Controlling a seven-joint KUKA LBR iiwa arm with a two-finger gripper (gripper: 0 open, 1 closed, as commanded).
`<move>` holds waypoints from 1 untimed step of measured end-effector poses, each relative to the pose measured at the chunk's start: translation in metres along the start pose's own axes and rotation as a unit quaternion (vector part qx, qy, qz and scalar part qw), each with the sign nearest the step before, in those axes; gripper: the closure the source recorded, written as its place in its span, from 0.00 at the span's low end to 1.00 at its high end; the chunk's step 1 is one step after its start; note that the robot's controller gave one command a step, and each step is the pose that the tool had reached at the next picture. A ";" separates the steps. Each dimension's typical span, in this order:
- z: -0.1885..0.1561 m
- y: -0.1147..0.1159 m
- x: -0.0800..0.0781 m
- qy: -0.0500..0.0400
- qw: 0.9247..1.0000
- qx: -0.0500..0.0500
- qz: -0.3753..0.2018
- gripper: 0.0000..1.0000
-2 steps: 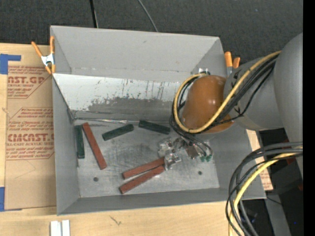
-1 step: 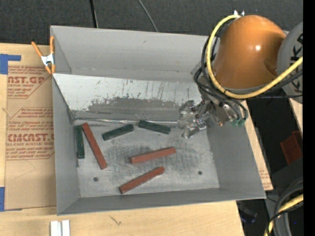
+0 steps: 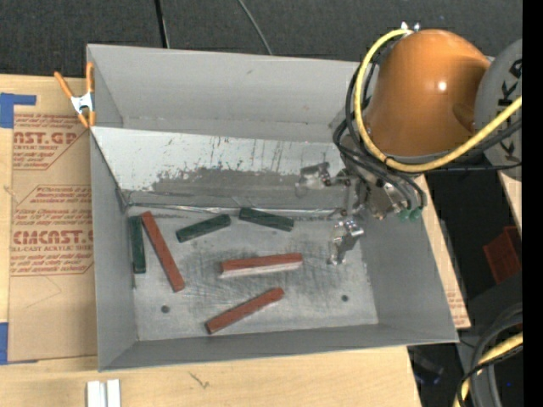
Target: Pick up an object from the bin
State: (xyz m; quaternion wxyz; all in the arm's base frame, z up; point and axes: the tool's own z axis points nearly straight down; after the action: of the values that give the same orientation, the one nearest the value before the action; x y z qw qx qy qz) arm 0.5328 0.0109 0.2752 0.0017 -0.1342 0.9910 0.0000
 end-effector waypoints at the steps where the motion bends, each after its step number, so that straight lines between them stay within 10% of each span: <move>1: 0.000 0.000 0.000 0.000 1.000 0.000 0.000 0.00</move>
Offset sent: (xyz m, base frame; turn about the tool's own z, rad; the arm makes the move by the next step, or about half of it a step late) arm -0.0163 0.0239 -0.1366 0.0142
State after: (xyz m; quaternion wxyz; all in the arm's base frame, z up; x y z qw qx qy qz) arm 0.5328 0.0110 0.2752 0.0017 -0.1343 0.9909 0.0000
